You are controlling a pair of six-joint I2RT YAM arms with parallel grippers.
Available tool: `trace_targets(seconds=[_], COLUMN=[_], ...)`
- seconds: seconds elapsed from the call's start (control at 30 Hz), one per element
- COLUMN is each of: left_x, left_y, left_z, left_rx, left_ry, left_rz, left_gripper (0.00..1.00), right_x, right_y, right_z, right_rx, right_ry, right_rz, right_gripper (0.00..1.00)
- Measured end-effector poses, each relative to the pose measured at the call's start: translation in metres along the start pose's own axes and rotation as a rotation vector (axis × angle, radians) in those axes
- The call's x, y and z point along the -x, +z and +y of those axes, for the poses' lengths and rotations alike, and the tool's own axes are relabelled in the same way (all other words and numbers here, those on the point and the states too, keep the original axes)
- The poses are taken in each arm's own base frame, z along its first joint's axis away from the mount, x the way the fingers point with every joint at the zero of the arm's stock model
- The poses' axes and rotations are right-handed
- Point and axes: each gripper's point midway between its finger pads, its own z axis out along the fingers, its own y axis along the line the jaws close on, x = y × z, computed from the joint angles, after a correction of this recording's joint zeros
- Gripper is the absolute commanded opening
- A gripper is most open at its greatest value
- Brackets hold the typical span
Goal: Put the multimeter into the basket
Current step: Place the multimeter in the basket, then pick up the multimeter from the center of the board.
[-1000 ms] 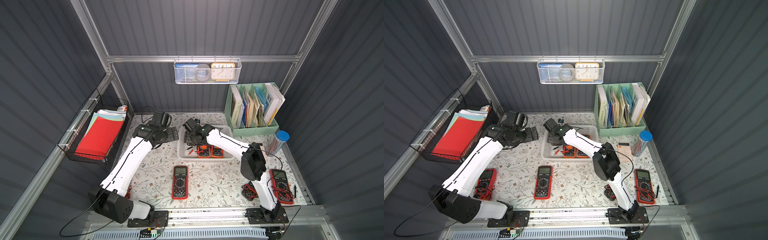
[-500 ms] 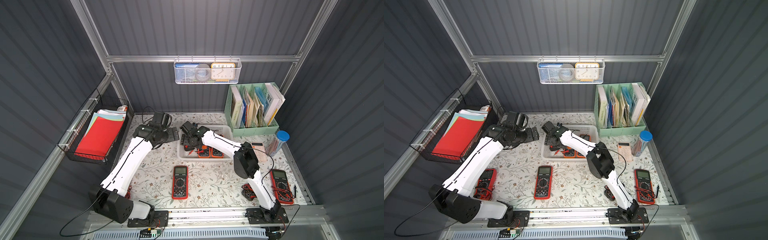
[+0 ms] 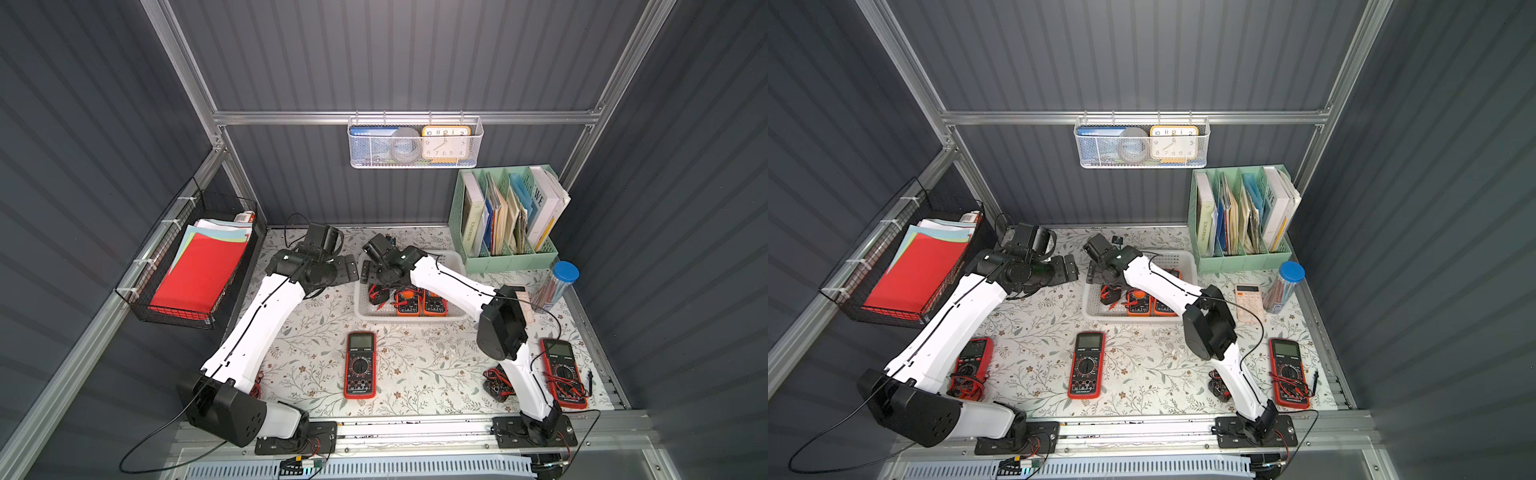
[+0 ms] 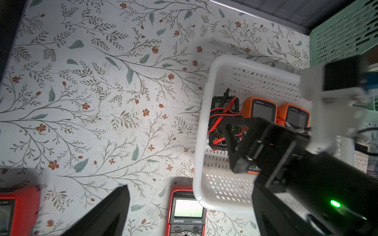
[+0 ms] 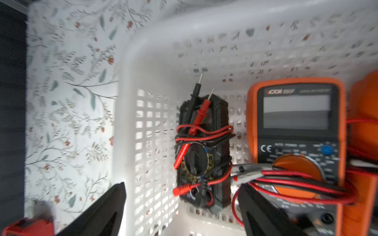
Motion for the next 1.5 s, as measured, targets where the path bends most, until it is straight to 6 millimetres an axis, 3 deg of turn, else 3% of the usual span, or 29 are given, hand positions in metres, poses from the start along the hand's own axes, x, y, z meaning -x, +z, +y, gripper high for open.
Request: trace_targets(seconds=[0.17,0.23,0.3,0.47,0.63,0.73,0.8,1.0,1.13,1.3,1.5], left_x=[-0.001,-0.003,-0.008,-0.031,-0.072,-0.090,-0.100,-0.119,-0.131,-0.170,-0.227], left_y=[-0.005,-0.007,-0.008,-0.004,0.008,0.012,0.016,0.026,0.028,0.022,0.032], left_z=[-0.002,-0.006,-0.010,-0.026,-0.043,-0.052,-0.056,-0.053,-0.034,-0.001,0.018], left_rx=[-0.019,-0.045,-0.071,-0.128,-0.151,-0.161,-0.161,-0.116,-0.036,0.075,0.178], left_ry=[0.011,0.015,0.020,0.057,0.132,0.169,0.187,0.213,0.235,0.257,0.299], left_rz=[-0.002,0.009,0.030,0.103,0.202,0.239,0.261,0.304,0.317,0.369,0.456], left_gripper=[0.99,0.99,0.99,0.99,0.99,0.99,0.99,0.99,0.99,0.99,0.99], right_x=[0.035,0.036,0.028,-0.012,-0.056,-0.082,-0.099,-0.136,-0.142,-0.142,-0.145], right_y=[-0.090,-0.121,-0.138,-0.146,-0.149,-0.154,-0.155,-0.146,-0.145,-0.144,-0.134], right_z=[0.005,-0.010,-0.029,-0.098,-0.192,-0.228,-0.242,-0.258,-0.256,-0.249,-0.239], right_rx=[0.087,0.091,0.071,-0.046,-0.201,-0.244,-0.255,-0.278,-0.266,-0.236,-0.207], right_ry=[-0.011,-0.007,-0.007,0.010,0.112,0.172,0.196,0.233,0.237,0.237,0.223], right_rz=[-0.144,-0.185,-0.201,-0.159,-0.100,-0.081,-0.055,0.052,0.080,0.089,0.109], right_gripper=[0.92,0.93,0.94,0.95,0.96,0.96,0.96,0.96,0.96,0.96,0.96])
